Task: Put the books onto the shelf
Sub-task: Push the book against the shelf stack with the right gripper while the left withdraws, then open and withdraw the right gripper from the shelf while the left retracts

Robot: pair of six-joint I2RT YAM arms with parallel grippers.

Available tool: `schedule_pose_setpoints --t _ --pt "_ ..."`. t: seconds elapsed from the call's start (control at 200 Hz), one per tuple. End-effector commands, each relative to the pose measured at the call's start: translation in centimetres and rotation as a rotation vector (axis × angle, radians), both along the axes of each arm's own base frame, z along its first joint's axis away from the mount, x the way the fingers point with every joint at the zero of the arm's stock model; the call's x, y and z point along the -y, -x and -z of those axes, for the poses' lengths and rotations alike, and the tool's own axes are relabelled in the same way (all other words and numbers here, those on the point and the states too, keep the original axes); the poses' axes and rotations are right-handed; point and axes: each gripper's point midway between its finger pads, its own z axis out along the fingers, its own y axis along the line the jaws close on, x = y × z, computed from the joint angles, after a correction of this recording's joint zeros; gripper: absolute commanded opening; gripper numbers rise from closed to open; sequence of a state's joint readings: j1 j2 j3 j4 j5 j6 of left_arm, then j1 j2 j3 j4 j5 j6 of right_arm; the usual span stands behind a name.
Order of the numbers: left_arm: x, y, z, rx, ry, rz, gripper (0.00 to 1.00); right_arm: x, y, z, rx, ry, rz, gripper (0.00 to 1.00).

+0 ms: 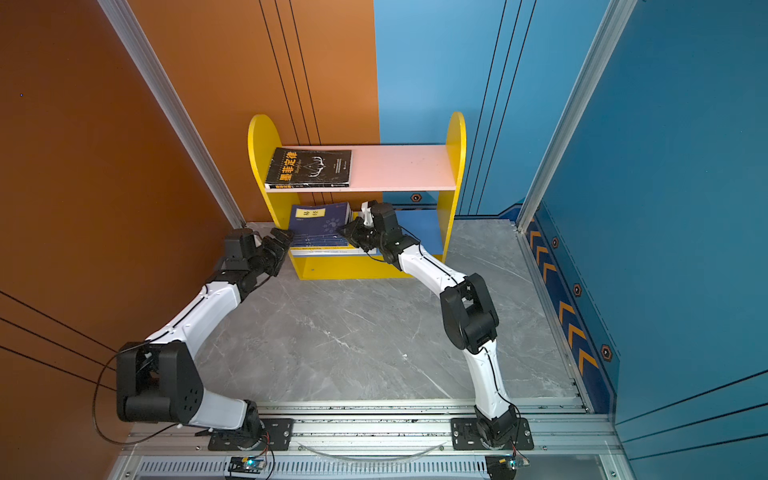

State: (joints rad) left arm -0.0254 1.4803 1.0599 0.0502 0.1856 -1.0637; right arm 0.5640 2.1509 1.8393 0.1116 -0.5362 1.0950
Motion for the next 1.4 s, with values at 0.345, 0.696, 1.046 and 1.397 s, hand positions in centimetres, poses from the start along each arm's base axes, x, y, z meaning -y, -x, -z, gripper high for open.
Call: schedule_pose_setpoints --t 0.345,0.696,1.046,1.397 --pt "-1.3 -0.5 4.2 -0.091 -0.053 -0.15 0.98 1.2 -0.8 0.3 0.049 0.147 0.078 0.35" --pt "0.3 -1.3 2.0 -0.004 0.011 -0.104 0.98 5.9 -0.6 -2.2 0.151 0.363 0.139 0.57" --pt "4.0 2.2 -5.6 0.321 -0.044 0.115 0.98 12.4 4.0 -1.5 0.197 0.583 0.186 1.0" --pt "4.1 11.3 -1.4 0.109 -0.293 0.304 0.98 22.6 10.4 2.4 0.131 0.849 0.434 1.0"
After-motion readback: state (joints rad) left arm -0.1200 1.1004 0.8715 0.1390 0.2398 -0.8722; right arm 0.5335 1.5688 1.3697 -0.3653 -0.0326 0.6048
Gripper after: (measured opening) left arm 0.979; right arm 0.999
